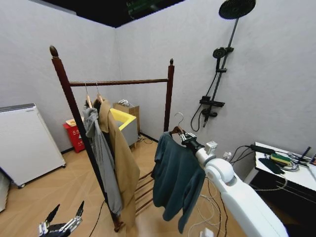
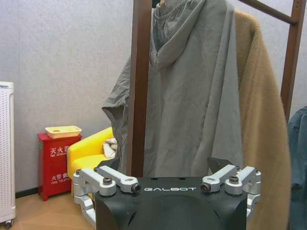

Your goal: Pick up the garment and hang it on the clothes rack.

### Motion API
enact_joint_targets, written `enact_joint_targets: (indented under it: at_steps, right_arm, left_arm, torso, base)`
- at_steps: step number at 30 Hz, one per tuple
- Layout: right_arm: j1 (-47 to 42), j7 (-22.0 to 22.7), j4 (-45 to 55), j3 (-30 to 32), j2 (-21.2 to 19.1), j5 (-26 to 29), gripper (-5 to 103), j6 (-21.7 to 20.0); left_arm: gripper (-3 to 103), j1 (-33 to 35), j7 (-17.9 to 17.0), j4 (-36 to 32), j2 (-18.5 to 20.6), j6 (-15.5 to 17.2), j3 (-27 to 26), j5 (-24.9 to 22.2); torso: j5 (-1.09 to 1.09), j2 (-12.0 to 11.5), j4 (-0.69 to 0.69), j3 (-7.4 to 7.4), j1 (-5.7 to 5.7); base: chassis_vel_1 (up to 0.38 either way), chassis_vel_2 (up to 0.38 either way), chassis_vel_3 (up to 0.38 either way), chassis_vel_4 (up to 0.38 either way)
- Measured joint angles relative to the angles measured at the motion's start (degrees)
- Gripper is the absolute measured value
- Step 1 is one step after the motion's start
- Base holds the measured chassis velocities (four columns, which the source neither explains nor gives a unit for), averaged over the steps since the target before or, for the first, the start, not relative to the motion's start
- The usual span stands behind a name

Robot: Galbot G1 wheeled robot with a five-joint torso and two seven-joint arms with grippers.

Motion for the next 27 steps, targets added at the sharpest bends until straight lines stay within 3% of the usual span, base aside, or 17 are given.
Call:
enact_joint_targets:
  at_steps: [8, 16, 24, 27]
  right_arm:
    - [-0.85, 1.12, 2.47, -0.1, 0.37, -1.28, 9, -1.96]
    - [0.49, 3.62, 5.66, -0.42, 0.07, 2.0, 9, -3.84]
    - [10.68, 5.38, 6.64, -3.7, -2.46, 11.58, 9, -6.26]
    - [20.92, 5.49, 3.34, -7.36, -4.35, 18.58, 9, -8.04]
  left_arm:
    - [100, 0.0, 0.0, 0.0, 0.0, 0.0, 0.0, 0.0]
    - [100, -0.01, 0.0, 0.0, 0.0, 0.0, 0.0, 0.0]
    - [100, 0.0, 0.0, 0.0, 0.0, 0.0, 0.0, 0.0]
    - [100, 0.01, -0.02, 0.0, 0.0, 0.0, 0.0, 0.0]
  torso:
    - [0.01, 0.0, 0.0, 0.0, 0.02]
    - [0.0, -0.05, 0.02, 0.03, 0.1]
    - [0.01, 0.04, 0.01, -0.03, -0.07]
    - [0.04, 0.03, 0.02, -0.01, -0.06]
  base:
    - [-0.265, 0.269, 0.264, -0.275]
    - [-0.216, 0.224, 0.149, -0.154]
    - [0.029, -0.014, -0.032, 0.024]
    - [0.045, -0.051, -0.034, 0.043]
